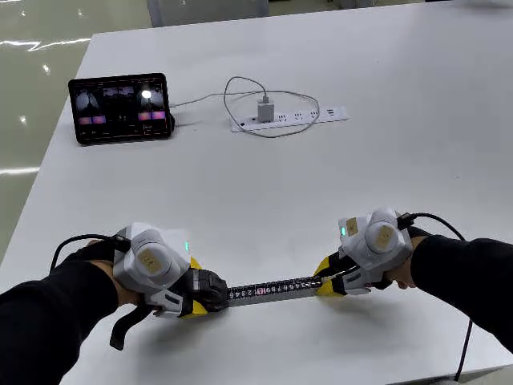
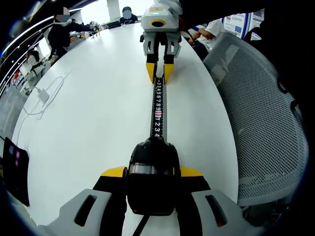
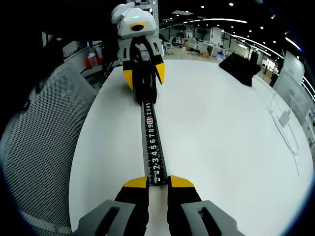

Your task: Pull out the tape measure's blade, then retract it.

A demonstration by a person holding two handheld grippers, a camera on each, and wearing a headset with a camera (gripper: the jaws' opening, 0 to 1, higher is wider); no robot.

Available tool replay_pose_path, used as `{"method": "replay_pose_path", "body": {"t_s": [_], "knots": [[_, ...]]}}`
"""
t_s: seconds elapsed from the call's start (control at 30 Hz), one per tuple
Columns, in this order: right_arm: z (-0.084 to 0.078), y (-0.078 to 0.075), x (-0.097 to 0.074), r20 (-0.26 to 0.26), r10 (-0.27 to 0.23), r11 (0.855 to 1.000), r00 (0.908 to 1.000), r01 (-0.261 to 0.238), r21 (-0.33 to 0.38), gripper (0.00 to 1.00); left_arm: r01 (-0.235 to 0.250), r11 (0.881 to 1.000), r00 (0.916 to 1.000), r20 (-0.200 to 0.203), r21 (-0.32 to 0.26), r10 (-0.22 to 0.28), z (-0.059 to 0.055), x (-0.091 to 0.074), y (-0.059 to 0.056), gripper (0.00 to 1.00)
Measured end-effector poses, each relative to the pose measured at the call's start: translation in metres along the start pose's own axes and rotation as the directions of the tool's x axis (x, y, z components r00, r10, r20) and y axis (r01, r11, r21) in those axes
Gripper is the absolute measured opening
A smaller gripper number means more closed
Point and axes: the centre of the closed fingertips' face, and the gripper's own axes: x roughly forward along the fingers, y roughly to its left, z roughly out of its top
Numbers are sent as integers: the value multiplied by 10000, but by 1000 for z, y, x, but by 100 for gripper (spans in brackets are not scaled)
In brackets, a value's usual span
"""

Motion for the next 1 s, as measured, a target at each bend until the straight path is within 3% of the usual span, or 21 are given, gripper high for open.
{"method": "replay_pose_path", "body": {"t_s": [1.0], "knots": [[-18, -3, -14, -215, -98, 9999, 9997, 100, 95, 10, -37, 10000, 10000, 42, -29, 37, 0, -1, 0, 32]]}}
